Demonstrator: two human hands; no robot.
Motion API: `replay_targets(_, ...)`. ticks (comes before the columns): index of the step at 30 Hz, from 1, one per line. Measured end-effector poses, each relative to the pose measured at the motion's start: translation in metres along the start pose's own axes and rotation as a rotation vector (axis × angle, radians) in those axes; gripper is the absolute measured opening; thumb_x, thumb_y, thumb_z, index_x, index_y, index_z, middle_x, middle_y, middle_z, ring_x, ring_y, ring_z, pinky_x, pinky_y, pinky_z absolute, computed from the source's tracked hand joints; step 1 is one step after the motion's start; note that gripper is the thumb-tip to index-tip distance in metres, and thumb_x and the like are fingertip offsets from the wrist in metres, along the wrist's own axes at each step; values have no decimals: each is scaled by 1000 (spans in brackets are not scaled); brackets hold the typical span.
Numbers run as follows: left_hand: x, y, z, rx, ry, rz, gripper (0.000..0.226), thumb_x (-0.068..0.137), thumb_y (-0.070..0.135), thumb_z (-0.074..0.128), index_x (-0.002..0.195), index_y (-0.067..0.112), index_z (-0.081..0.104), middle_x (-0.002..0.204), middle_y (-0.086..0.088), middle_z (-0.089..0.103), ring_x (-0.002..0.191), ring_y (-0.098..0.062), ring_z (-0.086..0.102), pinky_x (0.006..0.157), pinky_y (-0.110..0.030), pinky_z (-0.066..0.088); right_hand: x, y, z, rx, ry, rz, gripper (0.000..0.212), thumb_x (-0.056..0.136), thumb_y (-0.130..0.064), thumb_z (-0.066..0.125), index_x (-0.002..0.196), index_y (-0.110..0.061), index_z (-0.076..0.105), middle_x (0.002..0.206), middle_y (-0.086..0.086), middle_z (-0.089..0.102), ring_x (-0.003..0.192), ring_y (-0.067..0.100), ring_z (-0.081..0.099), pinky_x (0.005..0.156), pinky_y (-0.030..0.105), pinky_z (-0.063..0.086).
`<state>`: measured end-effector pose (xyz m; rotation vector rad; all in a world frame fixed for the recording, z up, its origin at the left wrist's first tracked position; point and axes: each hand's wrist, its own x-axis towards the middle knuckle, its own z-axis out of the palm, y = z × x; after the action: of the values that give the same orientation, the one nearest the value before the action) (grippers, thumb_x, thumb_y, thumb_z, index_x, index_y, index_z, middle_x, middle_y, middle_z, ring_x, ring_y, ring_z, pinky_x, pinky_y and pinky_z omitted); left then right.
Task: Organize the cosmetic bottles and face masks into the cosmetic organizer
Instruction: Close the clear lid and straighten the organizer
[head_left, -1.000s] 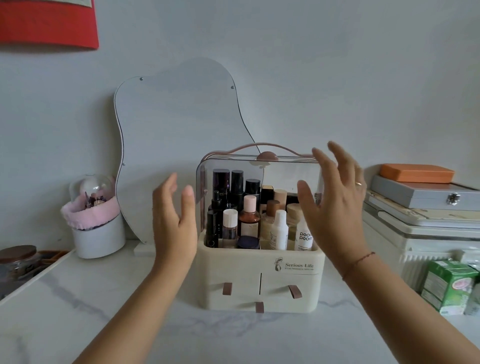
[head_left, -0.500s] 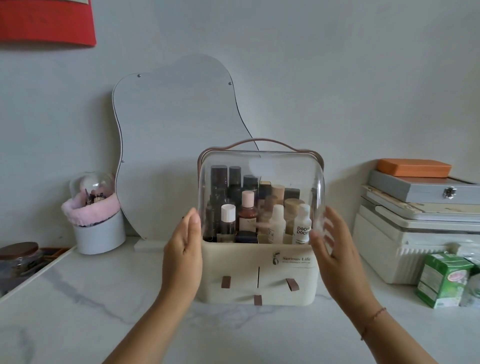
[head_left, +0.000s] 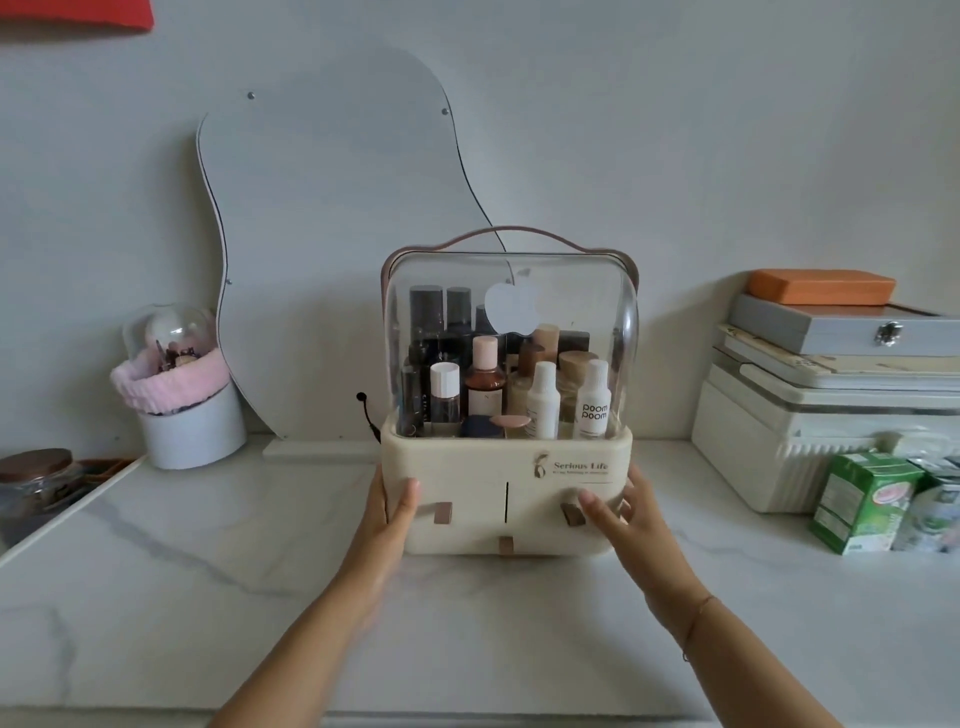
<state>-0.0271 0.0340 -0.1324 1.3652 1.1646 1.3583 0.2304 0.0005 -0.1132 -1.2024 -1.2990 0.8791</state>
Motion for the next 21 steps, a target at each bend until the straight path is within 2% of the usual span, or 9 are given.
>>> replay_targets(3,0,0,2,-24,5,-16,55,80,66,37,129,42,39,127,20,53,113,11,46,90,-19,36,-2,16,0,25,12,28,52,85,-34,64,133,-32,44,123,-3,61,115,11,55,97,29,45)
replay_targets(5,-1,0,3,-34,9,-22,54,81,63,36,130,41,39,126,21,53,116,9,46,88,-15,36,-3,19,-4,36,1,29,48,88,-36,62,132,-35,46,122,-5,62,116,12,55,103,34,43)
replay_targets(9,-7,-3,8,-6,-56,-23,64,79,74,37,137,47,31,136,26,46,126,8,39,105,-24,29,-2,22,-16,51,-1,25,48,81,-46,62,128,-39,50,120,-6,64,118,14,55,105,41,42)
replay_targets(12,-11,-4,18,-1,-128,-16,66,76,74,41,137,55,25,139,31,41,128,11,35,108,-25,26,-4,23,-32,49,-8,3,44,82,-44,64,125,-38,53,115,-4,67,117,16,55,105,43,41)
replay_targets(14,-11,-7,30,-14,-161,-25,59,84,64,45,138,56,22,136,33,42,122,16,38,103,-18,31,-6,25,-47,45,-1,-12,39,86,-35,65,124,-35,55,114,-4,68,115,17,56,104,41,41)
replay_targets(16,-12,-9,46,-29,-190,-39,56,88,50,49,137,56,21,126,39,46,110,24,43,87,-4,36,-7,27,-62,56,27,-18,37,88,-25,62,124,-29,55,113,-2,69,112,18,58,103,39,42)
replay_targets(17,-11,-10,55,-33,-199,-37,57,88,45,50,136,56,21,121,42,48,106,26,44,83,-3,38,-6,29,-71,70,58,-10,37,87,-22,62,123,-26,56,112,0,70,111,18,60,103,39,43)
replay_targets(19,-8,-13,74,-25,-216,-17,62,87,43,53,139,52,21,122,40,51,112,21,45,95,-12,37,-3,31,-87,102,116,3,34,84,-23,66,117,-21,58,106,3,72,105,19,62,102,39,44)
replay_targets(21,-2,-15,94,-19,-225,3,69,86,46,56,143,48,16,130,32,50,121,11,44,103,-21,33,4,36,-104,99,160,0,46,74,-39,75,112,-16,62,105,9,72,104,24,64,101,41,45)
